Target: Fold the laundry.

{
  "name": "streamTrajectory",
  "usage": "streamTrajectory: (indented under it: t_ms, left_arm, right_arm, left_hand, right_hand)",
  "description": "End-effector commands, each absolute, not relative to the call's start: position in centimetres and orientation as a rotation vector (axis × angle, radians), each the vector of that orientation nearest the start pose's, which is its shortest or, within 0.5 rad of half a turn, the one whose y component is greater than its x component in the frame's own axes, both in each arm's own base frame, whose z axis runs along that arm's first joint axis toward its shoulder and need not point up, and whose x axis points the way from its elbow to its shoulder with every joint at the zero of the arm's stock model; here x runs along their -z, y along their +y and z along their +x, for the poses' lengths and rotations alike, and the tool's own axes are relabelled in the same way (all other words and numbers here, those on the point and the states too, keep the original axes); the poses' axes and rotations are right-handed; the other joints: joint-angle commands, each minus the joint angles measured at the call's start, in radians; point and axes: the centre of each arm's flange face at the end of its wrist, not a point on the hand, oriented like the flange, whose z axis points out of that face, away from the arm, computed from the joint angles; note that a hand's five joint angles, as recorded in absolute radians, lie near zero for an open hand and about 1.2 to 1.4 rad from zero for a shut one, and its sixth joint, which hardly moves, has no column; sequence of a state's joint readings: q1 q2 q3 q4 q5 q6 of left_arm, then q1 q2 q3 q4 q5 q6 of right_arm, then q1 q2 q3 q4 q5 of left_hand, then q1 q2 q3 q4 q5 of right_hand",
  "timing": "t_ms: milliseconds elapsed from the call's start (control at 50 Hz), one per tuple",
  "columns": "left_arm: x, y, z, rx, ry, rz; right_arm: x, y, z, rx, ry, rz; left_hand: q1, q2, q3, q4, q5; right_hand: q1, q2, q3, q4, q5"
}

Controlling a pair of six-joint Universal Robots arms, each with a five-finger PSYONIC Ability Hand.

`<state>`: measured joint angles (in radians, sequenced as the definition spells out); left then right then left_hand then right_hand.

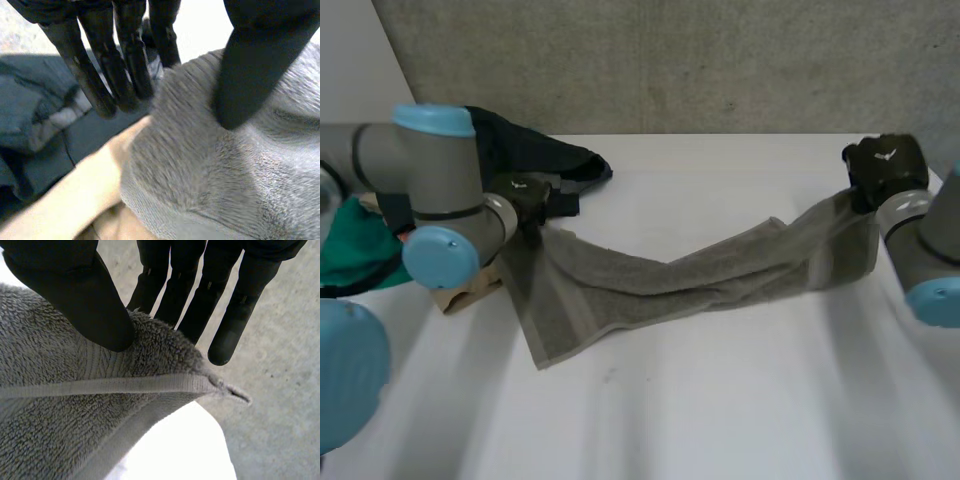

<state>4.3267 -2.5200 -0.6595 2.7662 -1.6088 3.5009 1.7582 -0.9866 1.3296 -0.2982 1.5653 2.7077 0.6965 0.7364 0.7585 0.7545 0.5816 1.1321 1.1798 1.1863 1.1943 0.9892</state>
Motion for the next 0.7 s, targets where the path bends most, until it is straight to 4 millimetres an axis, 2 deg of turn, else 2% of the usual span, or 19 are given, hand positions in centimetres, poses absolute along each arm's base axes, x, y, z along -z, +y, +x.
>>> streamTrajectory:
  t_ms: [20, 120, 220, 260, 280, 340, 360, 440, 520, 700]
  left_arm:
    - [-18.0, -39.2, -29.1, 1.821, 2.402, 0.875]
    - [-20.2, -37.9, -28.6, 1.854, 2.418, 0.885]
    - [-21.4, -33.9, -27.8, 1.796, 2.482, 0.981]
    - [-21.4, -32.5, -27.5, 1.766, 2.509, 1.011]
    - [-21.4, -31.0, -27.3, 1.738, 2.539, 1.031]
    - [-21.2, -28.8, -27.1, 1.691, 2.575, 1.066]
    - [-20.9, -27.4, -27.1, 1.663, 2.598, 1.096]
    - [-19.4, -25.1, -27.5, 1.599, 2.632, 1.180]
    - [-18.1, -24.4, -28.4, 1.575, 2.640, 1.230]
    - [-15.6, -24.5, -30.9, 1.540, 2.644, 1.333]
  right_arm:
    - [-17.0, -38.8, 21.7, 2.280, 2.338, -0.722]
    - [-17.1, -38.3, 22.3, 2.279, 2.325, -0.746]
    - [-17.6, -38.3, 22.3, 2.294, 2.308, -0.747]
    - [-17.6, -38.3, 22.3, 2.292, 2.307, -0.755]
    - [-17.5, -38.3, 22.3, 2.286, 2.310, -0.765]
    - [-17.4, -38.3, 22.4, 2.283, 2.314, -0.784]
    - [-17.5, -38.2, 22.3, 2.283, 2.319, -0.795]
    - [-17.4, -38.2, 22.3, 2.278, 2.324, -0.815]
    - [-17.4, -38.0, 22.4, 2.266, 2.329, -0.819]
    - [-17.0, -37.6, 22.5, 2.225, 2.352, -0.843]
  left_hand:
    - [-0.522, -0.562, -0.584, -0.580, -0.582]
    - [-0.522, -0.562, -0.584, -0.580, -0.582]
    - [-0.522, -0.562, -0.584, -0.580, -0.582]
    - [-0.498, -0.538, -0.560, -0.556, -0.558]
    - [-0.419, -0.459, -0.481, -0.477, -0.479]
    - [-0.310, -0.350, -0.372, -0.368, -0.370]
    - [-0.246, -0.286, -0.308, -0.304, -0.306]
    - [-0.084, -0.124, -0.146, -0.142, -0.144]
    - [-0.168, -0.208, -0.230, -0.226, -0.228]
    - [-0.283, -0.323, -0.345, -0.341, -0.343]
  right_hand:
    - [0.264, 0.217, 0.210, 0.202, 0.233]
    - [0.264, 0.217, 0.210, 0.202, 0.233]
    - [0.264, 0.217, 0.210, 0.202, 0.233]
    - [0.264, 0.217, 0.210, 0.202, 0.233]
    - [0.264, 0.217, 0.210, 0.202, 0.233]
    - [0.264, 0.217, 0.210, 0.202, 0.233]
    - [0.264, 0.217, 0.210, 0.202, 0.233]
    - [0.264, 0.217, 0.210, 0.202, 0.233]
    - [0.264, 0.217, 0.210, 0.202, 0.233]
    - [0.264, 0.217, 0.210, 0.202, 0.233]
